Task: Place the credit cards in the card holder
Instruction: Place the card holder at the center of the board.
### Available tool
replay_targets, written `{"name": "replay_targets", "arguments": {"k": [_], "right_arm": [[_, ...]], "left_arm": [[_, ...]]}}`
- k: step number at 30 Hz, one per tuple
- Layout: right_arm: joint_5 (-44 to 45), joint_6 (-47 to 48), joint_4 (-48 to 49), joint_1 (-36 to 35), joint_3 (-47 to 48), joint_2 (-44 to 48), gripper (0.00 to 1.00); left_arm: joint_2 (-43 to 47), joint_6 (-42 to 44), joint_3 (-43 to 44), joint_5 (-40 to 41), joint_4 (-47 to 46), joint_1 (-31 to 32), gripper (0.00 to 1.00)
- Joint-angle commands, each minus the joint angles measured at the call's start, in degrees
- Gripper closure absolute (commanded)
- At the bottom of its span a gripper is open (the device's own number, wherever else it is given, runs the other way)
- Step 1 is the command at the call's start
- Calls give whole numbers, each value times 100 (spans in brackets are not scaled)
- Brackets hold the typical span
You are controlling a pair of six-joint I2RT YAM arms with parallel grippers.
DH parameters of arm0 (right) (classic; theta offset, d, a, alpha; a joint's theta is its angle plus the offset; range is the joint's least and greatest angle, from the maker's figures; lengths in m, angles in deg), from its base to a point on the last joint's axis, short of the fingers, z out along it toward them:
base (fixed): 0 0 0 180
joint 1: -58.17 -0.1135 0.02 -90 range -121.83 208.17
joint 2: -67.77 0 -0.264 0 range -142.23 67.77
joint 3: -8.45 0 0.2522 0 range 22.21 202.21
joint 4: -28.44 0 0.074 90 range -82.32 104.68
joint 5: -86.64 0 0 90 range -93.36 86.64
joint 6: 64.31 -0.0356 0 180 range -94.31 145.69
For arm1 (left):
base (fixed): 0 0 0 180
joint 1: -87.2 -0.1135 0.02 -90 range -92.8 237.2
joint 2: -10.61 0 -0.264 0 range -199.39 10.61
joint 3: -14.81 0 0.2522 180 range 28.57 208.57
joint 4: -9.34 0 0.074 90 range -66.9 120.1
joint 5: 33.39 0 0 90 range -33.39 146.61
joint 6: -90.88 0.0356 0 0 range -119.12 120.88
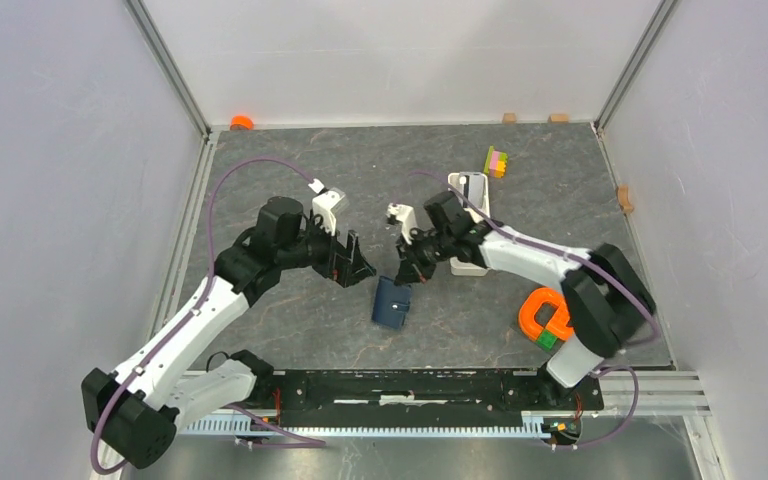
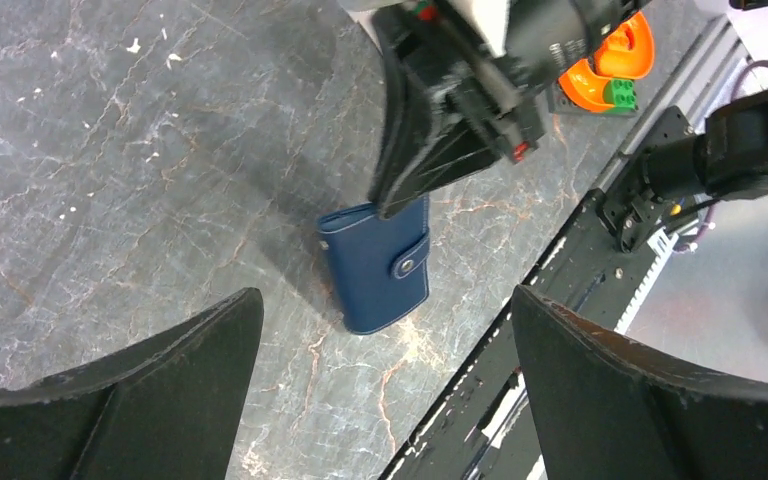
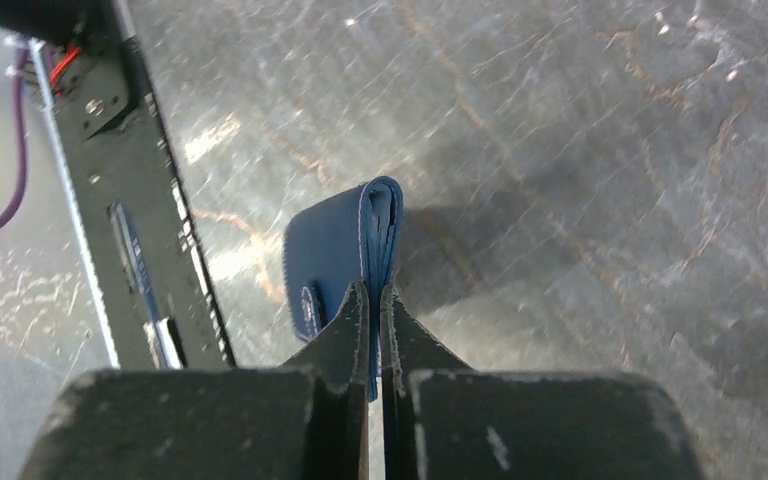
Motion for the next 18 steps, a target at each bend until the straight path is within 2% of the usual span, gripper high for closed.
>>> {"name": "replay_targets", "arguments": {"k": [1, 3, 4, 5, 6, 10, 14, 18], "right_arm": [[753, -261, -271, -152, 1008, -851, 94], [1124, -440, -204, -158, 1261, -1171, 64], [1292, -486, -141, -158, 1316, -1224, 44], [1497, -507, -56, -155, 1332, -1220, 34], [1635, -513, 31, -158, 1308, -1169, 29], [2017, -513, 430, -153, 902, -708, 23], [1504, -270, 667, -158, 394, -302, 23], [550, -163, 917, -174, -39, -195, 32]], "left_arm": [[-50, -707, 63, 263, -33, 4, 0], [64, -1281, -312, 413, -345, 6, 0], [118, -1532, -504, 426, -585, 6, 0], [140, -1699, -694, 467, -769, 4, 0], [142, -1811, -821, 630, -827, 4, 0], [17, -2317, -1120, 1094, -982, 12, 0], [-260, -2704, -1466, 1195, -1543, 135, 6], [-849, -2797, -1636, 1275, -1903, 300, 23]]}}
